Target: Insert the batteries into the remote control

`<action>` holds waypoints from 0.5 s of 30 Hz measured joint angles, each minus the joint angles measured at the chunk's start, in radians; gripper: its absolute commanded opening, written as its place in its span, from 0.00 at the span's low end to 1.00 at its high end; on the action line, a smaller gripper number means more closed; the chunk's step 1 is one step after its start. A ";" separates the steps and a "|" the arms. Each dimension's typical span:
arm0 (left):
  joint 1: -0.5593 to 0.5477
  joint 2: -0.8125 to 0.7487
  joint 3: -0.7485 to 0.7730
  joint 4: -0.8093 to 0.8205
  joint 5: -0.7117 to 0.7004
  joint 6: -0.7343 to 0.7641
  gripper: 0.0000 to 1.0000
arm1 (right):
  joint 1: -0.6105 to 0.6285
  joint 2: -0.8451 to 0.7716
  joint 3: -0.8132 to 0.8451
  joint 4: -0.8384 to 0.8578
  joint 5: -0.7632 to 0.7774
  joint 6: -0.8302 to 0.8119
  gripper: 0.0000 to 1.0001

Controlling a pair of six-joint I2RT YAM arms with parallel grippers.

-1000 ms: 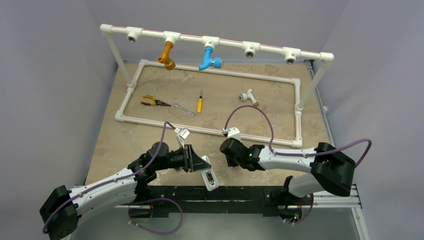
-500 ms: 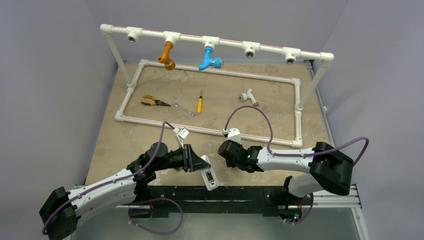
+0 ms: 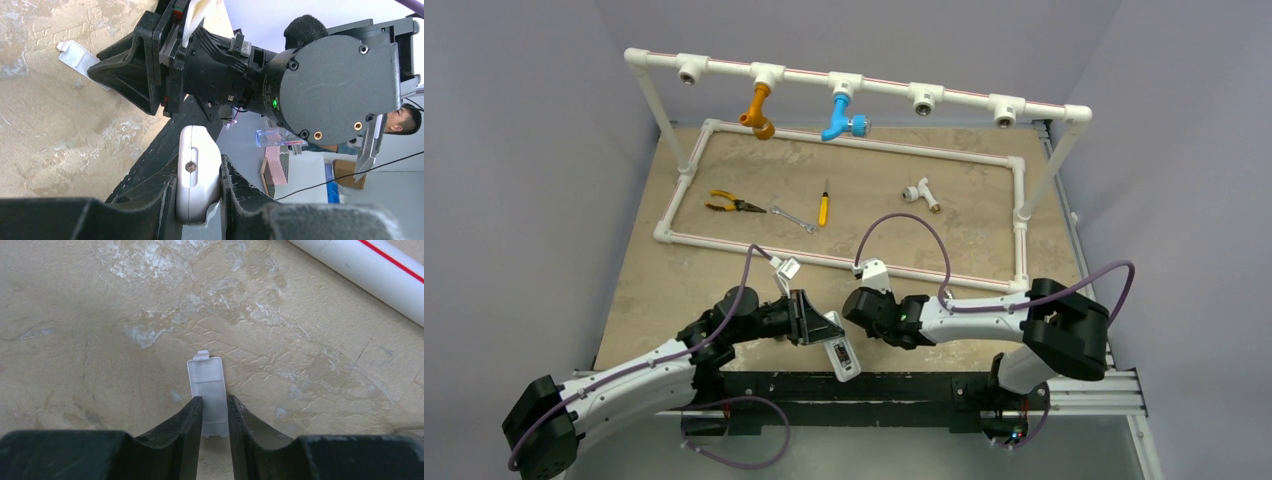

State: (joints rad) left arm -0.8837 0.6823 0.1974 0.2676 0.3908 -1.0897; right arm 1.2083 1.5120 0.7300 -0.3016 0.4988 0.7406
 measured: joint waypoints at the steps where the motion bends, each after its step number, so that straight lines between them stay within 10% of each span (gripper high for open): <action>1: 0.000 -0.002 0.000 0.000 0.000 0.000 0.00 | 0.005 0.003 0.002 0.001 0.004 0.003 0.21; 15: 0.000 -0.014 0.000 -0.001 -0.002 0.000 0.00 | 0.052 0.027 0.023 0.017 0.047 0.026 0.00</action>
State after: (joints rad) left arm -0.8837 0.6678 0.1974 0.2668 0.3889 -1.0901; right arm 1.2606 1.5394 0.7532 -0.2848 0.5461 0.7662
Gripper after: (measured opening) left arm 0.254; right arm 0.014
